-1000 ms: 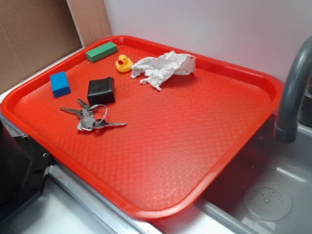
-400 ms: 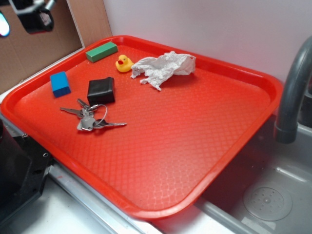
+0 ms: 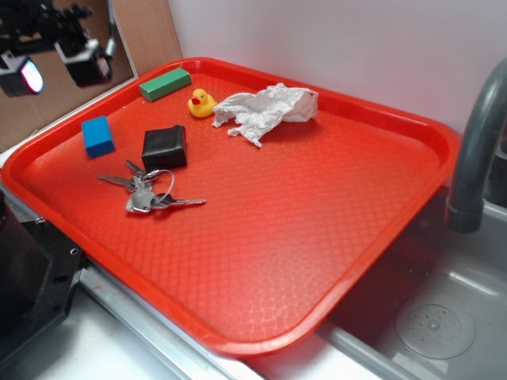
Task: Grab the blue block.
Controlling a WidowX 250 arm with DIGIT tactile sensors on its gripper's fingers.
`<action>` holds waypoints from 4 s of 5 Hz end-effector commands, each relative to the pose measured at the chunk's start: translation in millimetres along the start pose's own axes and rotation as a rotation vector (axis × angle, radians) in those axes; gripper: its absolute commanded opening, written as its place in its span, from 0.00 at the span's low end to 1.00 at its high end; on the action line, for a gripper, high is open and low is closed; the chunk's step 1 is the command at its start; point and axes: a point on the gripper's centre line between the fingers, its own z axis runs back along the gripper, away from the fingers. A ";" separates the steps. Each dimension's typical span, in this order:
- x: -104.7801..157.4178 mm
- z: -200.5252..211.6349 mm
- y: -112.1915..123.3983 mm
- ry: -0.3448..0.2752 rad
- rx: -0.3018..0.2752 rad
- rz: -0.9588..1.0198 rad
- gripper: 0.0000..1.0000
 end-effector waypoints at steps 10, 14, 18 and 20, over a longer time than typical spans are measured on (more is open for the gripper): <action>27.8 -78.5 -10.4 -0.028 0.029 0.296 1.00; 22.8 -88.0 27.4 -0.054 0.086 0.279 1.00; 14.2 -59.1 11.6 -0.056 0.045 0.111 0.00; -31.2 35.9 -52.0 -0.242 -0.082 -0.384 0.00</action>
